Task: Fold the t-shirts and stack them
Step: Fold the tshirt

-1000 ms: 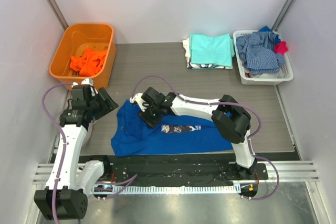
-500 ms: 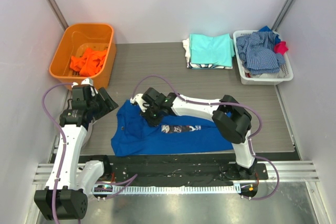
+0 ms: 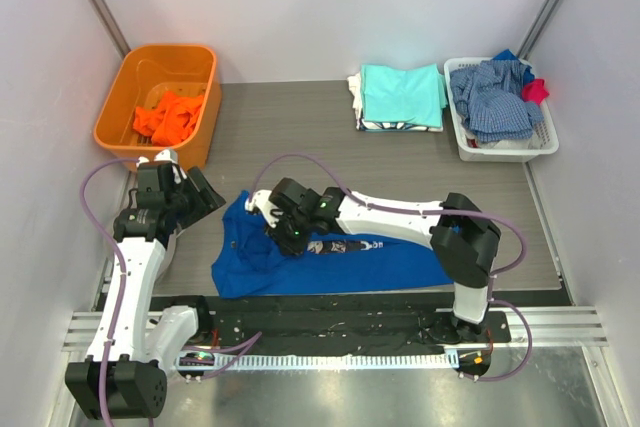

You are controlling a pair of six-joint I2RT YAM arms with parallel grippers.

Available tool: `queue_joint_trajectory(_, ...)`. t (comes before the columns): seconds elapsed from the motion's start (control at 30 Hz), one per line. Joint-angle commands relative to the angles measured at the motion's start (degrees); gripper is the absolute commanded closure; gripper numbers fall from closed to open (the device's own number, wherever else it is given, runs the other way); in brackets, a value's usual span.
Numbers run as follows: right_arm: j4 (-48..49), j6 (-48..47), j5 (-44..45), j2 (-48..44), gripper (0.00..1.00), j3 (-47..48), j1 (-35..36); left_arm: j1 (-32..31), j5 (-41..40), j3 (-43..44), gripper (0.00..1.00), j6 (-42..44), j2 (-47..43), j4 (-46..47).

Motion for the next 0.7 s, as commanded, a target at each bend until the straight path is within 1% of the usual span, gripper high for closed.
queue_joint_trajectory(0.0,-1.1,1.1,-0.65,-3.75,0.78,-2.2,1.33,0.35,1.48,-0.21,0.38,-0.29,-0.84,0.81)
queue_joint_trajectory(0.13,-1.45,1.1,-0.03,-5.33,0.78,-4.39,1.86,0.35,1.66,-0.04,0.38,-0.38,-0.75,0.63)
queue_joint_trajectory(0.23,-2.5,1.1,0.58,-6.47,0.75,-5.45,2.12,0.44,1.75,-0.12,0.38,-0.47,-0.84,0.63)
queue_joint_trajectory(0.37,-3.65,1.1,1.64,-7.79,0.64,-6.86,2.56,0.44,2.01,-0.04,0.38,-0.73,-0.67,0.72)
queue_joint_trajectory(0.43,-3.82,2.51,2.08,-8.85,0.61,-7.91,2.56,0.35,2.1,-0.12,0.38,-0.91,-0.67,0.72)
queue_joint_trajectory(0.53,-4.09,2.86,2.25,-10.25,0.53,-9.4,2.47,0.44,2.27,-0.21,0.39,-1.17,-0.58,0.72)
queue_joint_trajectory(0.57,-3.91,3.04,2.51,-10.69,0.51,-9.76,2.56,0.44,2.36,-0.21,0.39,-1.26,-0.67,0.81)
queue_joint_trajectory(0.67,-3.3,3.65,3.74,-12.62,0.5,-11.78,2.56,0.35,2.45,-0.39,0.39,-1.44,-0.93,0.81)
